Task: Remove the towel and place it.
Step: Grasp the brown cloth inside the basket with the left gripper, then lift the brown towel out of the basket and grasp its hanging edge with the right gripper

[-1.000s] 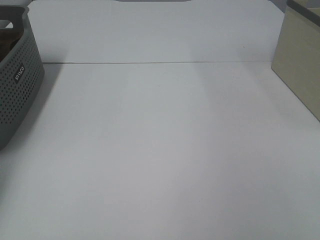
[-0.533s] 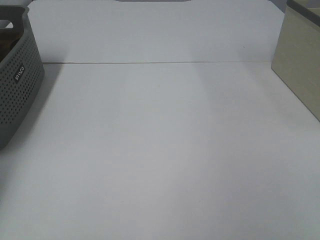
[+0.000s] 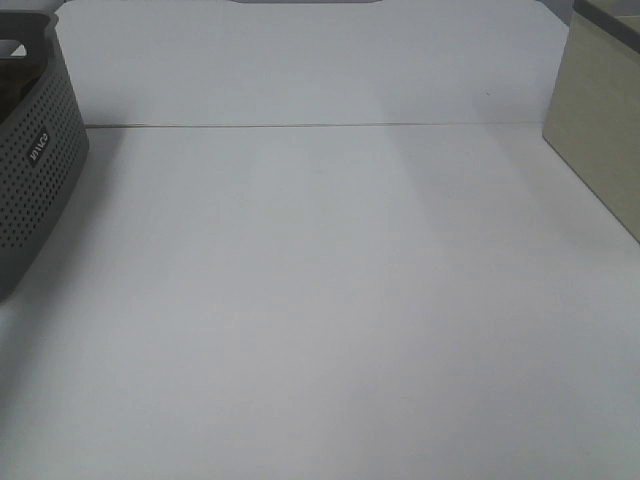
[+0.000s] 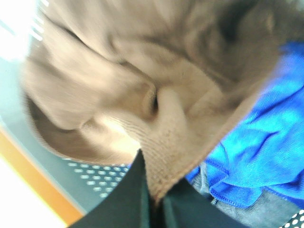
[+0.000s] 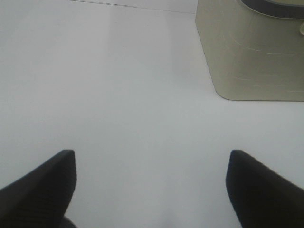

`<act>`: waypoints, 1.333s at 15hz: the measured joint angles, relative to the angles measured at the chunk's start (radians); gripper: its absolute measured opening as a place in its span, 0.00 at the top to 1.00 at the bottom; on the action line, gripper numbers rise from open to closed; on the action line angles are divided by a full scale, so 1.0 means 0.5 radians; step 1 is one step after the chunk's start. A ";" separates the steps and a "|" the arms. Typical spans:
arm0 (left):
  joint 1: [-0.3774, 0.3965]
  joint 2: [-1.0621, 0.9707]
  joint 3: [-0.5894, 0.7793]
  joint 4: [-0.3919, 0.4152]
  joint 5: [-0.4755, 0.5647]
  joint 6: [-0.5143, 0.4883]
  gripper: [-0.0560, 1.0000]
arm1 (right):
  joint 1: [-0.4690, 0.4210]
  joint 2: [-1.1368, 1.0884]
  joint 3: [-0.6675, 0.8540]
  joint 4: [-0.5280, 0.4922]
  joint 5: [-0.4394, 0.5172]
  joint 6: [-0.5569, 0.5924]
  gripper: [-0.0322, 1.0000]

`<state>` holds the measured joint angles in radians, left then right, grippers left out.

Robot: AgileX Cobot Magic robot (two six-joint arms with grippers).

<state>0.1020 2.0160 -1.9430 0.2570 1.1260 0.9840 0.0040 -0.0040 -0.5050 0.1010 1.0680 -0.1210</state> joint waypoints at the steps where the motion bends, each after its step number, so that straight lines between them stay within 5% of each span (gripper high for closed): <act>1: -0.040 -0.062 0.000 0.000 0.002 -0.026 0.95 | 0.000 0.000 0.000 0.000 0.000 0.000 0.17; 15: -0.814 -1.026 0.000 0.134 0.048 -0.346 0.95 | 0.000 0.000 0.000 0.004 -0.004 0.000 0.17; 17: -0.978 -1.084 0.000 0.152 0.032 -0.346 0.95 | 0.000 0.130 -0.032 0.192 -0.178 -0.172 0.17; 20: -1.226 -1.090 0.000 0.224 -0.030 -0.348 0.95 | 0.000 0.552 -0.042 0.840 -0.624 -0.792 0.17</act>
<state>-0.5110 1.4710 -1.9430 0.3690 1.1110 0.8100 0.0040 0.2720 -0.5260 0.5210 0.7560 -0.5170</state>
